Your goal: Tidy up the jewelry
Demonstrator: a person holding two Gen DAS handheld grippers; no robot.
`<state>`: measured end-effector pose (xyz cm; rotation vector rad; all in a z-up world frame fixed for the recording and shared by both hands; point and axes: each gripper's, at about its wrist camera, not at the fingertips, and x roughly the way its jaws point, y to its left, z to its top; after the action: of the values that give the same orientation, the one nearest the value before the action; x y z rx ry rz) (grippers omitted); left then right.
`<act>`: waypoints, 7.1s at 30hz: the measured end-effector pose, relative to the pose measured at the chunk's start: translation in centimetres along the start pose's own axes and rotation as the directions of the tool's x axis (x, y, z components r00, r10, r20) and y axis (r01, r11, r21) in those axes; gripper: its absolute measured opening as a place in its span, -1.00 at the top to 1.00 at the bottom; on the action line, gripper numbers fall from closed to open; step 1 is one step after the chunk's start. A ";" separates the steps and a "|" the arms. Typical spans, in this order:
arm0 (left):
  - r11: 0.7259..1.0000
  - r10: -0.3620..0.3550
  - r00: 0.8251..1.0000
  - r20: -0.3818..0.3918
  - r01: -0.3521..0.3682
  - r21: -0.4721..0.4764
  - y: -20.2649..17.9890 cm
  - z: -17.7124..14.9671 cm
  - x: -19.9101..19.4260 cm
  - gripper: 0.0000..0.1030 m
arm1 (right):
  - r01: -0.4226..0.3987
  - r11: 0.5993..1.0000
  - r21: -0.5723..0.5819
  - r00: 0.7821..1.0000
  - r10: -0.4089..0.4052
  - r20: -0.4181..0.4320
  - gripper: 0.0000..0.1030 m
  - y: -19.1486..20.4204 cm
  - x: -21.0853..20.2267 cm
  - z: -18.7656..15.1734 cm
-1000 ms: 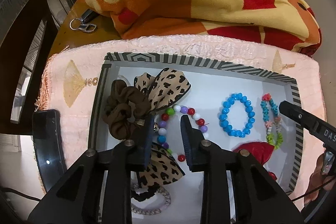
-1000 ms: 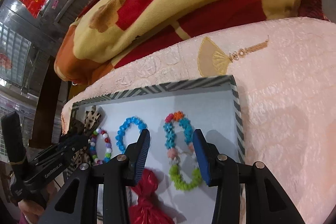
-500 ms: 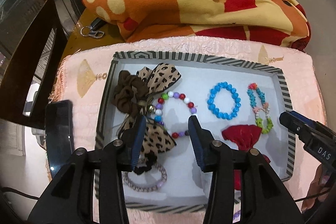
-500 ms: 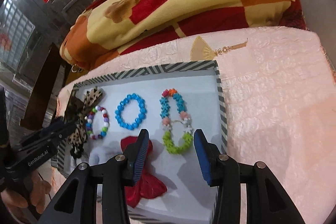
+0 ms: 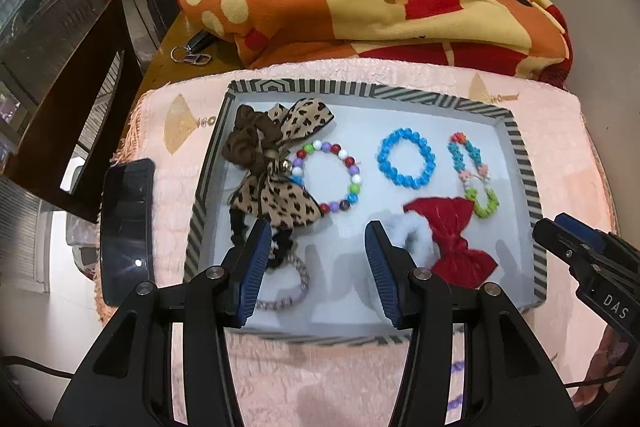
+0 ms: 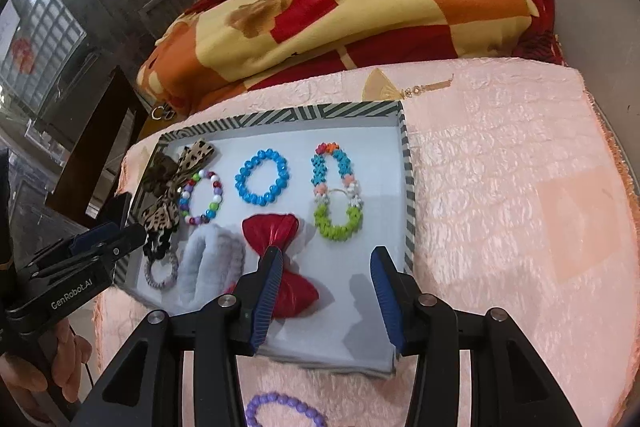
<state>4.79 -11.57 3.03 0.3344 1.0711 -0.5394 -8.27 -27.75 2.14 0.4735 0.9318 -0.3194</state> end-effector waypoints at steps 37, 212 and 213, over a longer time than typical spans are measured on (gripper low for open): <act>0.958 -0.179 0.965 -0.189 0.215 0.190 -6.4 -12.8 0.0 0.05 | 0.110 0.994 -0.010 0.987 -0.110 -0.115 0.14 -7.0 -4.7 -17.1; 0.999 0.034 0.998 0.052 -0.033 -0.020 1.7 -6.6 -4.9 0.19 | 0.042 0.996 -0.078 0.996 -0.036 0.077 0.18 5.1 -3.0 -6.7; 0.999 0.033 0.998 0.052 -0.033 -0.019 1.7 -6.7 -4.9 0.19 | 0.041 0.996 -0.075 0.997 -0.035 0.075 0.18 5.1 -3.0 -6.8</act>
<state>-0.98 -5.57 4.42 0.3201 1.0176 -0.5063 -12.28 -19.72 2.44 0.3715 0.8787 -0.3321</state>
